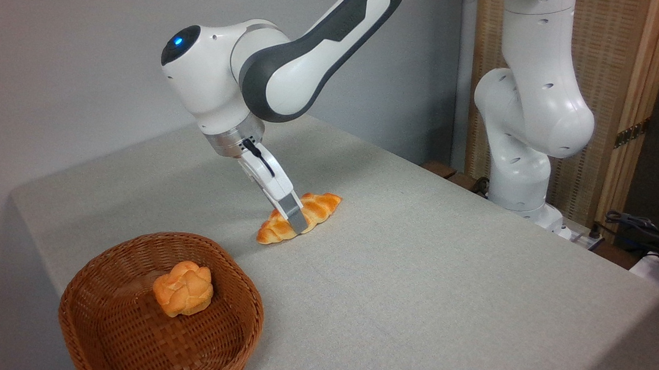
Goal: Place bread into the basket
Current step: 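Close the gripper fingers around the middle of the braided roll, then lift the braided roll and carry it over the wicker basket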
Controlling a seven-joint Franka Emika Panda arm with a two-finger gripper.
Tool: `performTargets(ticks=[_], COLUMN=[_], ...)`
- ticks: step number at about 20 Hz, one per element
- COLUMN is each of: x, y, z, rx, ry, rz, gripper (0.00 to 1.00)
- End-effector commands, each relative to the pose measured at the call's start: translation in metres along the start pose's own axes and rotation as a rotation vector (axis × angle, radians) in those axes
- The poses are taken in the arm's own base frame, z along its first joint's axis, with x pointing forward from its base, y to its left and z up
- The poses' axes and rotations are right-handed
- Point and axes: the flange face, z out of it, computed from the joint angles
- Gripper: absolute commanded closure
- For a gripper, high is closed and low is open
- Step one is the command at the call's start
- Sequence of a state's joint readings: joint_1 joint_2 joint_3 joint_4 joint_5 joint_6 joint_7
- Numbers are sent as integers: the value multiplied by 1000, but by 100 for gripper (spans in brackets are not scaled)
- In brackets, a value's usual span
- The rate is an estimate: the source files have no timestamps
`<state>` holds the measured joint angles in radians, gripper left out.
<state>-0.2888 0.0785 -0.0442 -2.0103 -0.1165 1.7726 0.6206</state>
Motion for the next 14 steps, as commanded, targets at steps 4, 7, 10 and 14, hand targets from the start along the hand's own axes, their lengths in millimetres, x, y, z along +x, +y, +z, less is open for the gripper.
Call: performTargets(ticks=[4, 7, 10, 14], x=[-8, -8, -8, -9], y=[-3, -2, -2, -2], z=[-6, -7, -10, -50], rx=[7, 8, 11, 48], ry=[-3, -2, 3, 72], rz=[-2, 0, 1, -2], gripper=[73, 74, 73, 73])
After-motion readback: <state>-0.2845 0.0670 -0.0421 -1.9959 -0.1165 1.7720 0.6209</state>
